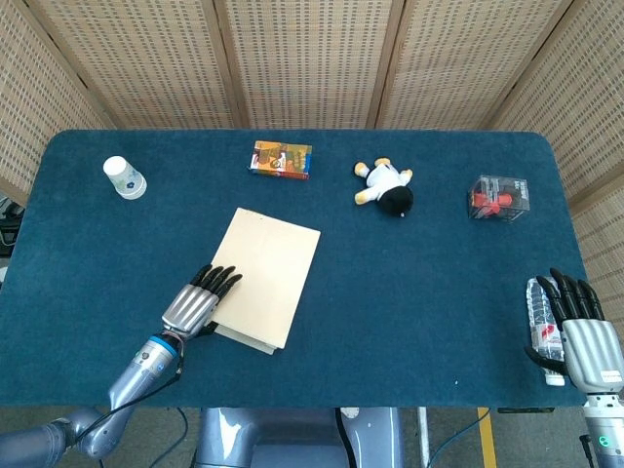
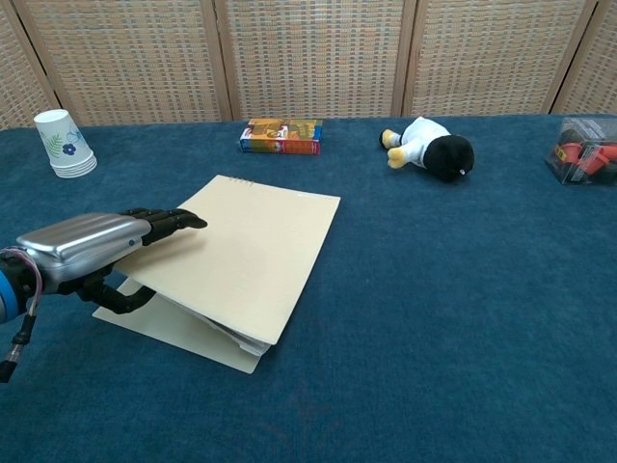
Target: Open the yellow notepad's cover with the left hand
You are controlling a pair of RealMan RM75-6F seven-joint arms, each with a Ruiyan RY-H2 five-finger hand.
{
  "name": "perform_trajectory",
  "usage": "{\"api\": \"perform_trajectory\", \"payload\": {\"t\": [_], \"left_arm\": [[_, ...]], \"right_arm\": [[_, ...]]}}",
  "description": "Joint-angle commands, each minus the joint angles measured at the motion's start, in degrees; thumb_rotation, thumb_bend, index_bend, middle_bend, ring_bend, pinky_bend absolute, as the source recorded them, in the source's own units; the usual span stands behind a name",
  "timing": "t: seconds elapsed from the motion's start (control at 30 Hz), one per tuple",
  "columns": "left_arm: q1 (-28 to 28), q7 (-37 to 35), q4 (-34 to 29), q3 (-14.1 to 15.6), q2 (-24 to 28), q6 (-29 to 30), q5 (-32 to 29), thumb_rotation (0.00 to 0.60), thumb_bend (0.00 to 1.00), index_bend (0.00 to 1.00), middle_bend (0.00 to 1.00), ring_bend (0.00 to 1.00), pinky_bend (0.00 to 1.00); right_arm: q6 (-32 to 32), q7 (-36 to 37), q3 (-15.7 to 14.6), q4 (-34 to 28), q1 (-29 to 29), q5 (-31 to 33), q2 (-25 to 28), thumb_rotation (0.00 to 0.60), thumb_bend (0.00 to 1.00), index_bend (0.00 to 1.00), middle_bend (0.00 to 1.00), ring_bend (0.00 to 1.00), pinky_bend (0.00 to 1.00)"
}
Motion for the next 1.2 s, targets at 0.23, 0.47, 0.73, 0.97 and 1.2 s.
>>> {"api": "perform_trajectory", "payload": {"t": [0.23,0.47,0.73,0.97,1.2], "left_arm": [[-1.4,-0.9,-0.6,-1.0,1.0,-0.1,-1.4,0.600,0.57,0.14,0.06,0.04,0.00],[-1.7,-2.3,0.4,-0.7,0.7,1.6,-0.2,0.600,0.57,0.54,0.35,0.24,0.20],[-1.3,-6.4,2.4,0.7,0.8,5.0,3.6,0.600,0.57,0.71,0.49,0.32,0.31],[0.5,-10.8,0.7,4.2,5.1,8.9,8.5,0.600,0.58,0.76,0.53,0.35,0.36],[3.1,-17.0,-1.3,11.2,12.0,14.3,17.2,0.600,0.58,0.77,0.54,0.36,0.37]], "right_arm": [[-0.7,0.5,0.0,0.1,0.2,0.4,0.0,0.600,0.00,0.00,0.00,0.00,0.00],[-0.7,0.9,0.0,0.1,0.3,0.3,0.1,0.600,0.00,0.00,0.00,0.00,0.00],[-0.7,1.1,-0.1,0.0,0.3,0.1,0.2,0.600,0.00,0.00,0.00,0.00,0.00],[-0.6,1.2,-0.2,-0.1,0.2,0.0,0.2,0.600,0.00,0.00,0.00,0.00,0.00],[-0.7,0.5,-0.5,-0.3,0.2,-0.4,0.0,0.600,0.00,0.00,0.00,0.00,0.00]]}}
